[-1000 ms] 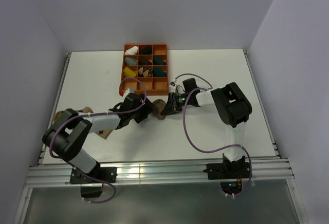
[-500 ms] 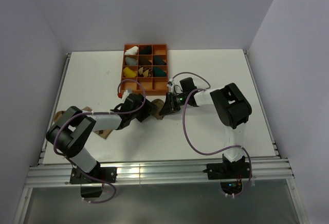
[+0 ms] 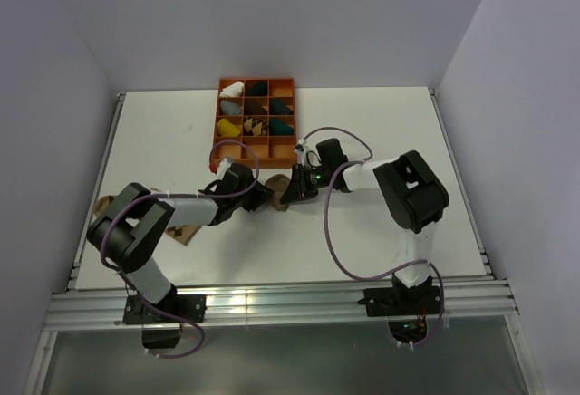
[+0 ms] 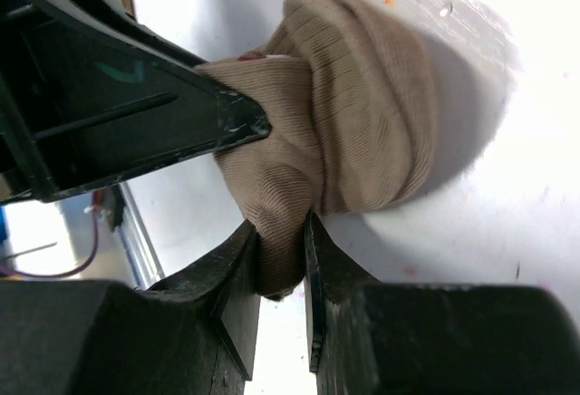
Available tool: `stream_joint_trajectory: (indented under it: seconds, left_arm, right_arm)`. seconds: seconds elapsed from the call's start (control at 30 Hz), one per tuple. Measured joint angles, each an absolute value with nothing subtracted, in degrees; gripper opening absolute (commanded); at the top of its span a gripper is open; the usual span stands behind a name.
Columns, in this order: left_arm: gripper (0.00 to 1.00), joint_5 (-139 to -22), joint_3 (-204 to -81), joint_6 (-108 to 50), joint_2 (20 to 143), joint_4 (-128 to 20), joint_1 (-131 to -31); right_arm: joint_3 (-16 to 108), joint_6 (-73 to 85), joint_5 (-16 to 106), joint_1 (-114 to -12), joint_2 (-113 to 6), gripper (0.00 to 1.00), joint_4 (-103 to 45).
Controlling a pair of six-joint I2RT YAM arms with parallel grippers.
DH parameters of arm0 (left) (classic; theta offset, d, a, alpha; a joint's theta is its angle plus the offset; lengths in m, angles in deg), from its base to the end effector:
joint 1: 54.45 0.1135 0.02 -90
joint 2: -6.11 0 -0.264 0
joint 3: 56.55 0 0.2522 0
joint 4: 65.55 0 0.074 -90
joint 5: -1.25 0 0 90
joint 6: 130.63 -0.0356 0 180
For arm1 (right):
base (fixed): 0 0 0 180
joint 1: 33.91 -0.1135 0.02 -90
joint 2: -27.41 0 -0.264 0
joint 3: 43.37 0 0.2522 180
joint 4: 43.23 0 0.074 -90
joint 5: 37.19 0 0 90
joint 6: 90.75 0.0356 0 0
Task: Roll the socks
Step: Roll the sock at the center of the board.
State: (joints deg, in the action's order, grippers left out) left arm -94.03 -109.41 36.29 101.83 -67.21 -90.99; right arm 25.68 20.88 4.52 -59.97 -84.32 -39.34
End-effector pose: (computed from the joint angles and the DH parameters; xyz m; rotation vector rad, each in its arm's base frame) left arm 0.2539 -0.1840 0.1325 -0.8982 2.2932 -0.8716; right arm 0.3210 0.1866 0.1168 -0.5271 2.4100 1.3867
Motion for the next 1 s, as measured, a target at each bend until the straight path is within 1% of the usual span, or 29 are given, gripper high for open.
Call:
stream_joint_trajectory:
  seconds: [0.03,0.1,0.23,0.27,0.3,0.4,0.57,0.67,0.7,1.0]
  left_arm:
    - [0.23,-93.96,-109.91,35.96,102.01,-66.57,-91.03]
    - [0.22,-93.50,-110.83,35.46,102.38,-65.61,-91.10]
    - [0.20,-93.35,-112.07,34.83,102.66,-63.62,-91.29]
    - [0.17,-93.33,-112.49,34.54,102.73,-63.01,-91.29]
    - [0.17,-93.33,-112.79,34.15,102.79,-62.57,-91.29]
    - [0.15,-93.17,-113.63,33.45,103.08,-61.39,-91.29]
    - [0.15,-92.84,-114.83,32.03,103.52,-60.10,-91.29]
    - [0.14,-92.69,-115.07,31.55,103.52,-59.69,-91.29]
    - [0.11,-92.65,-115.20,31.40,103.54,-59.49,-91.29]
    - [0.11,-91.93,-115.81,30.32,103.89,-58.92,-91.14]
  right_arm:
    - [24.87,20.88,5.90,-60.17,-83.16,0.29,-39.54]
    - [23.28,20.88,8.12,-60.41,-80.67,0.36,-39.67]
    - [20.44,20.99,13.59,-60.47,-73.80,0.42,-39.23]
    - [20.04,21.10,14.99,-60.39,-72.36,0.43,-39.32]
    - [19.76,21.34,15.95,-60.37,-71.25,0.44,-39.52]
    - [18.99,22.21,18.07,-59.86,-68.64,0.46,-40.76]
    - [18.66,23.13,21.72,-59.01,-69.06,0.48,-42.34]
    - [18.66,23.74,23.34,-58.99,-70.63,0.48,-43.63]
    - [18.66,23.85,23.71,-58.99,-71.20,0.48,-43.84]
    - [19.21,25.86,25.78,-58.99,-78.02,0.49,-48.17]
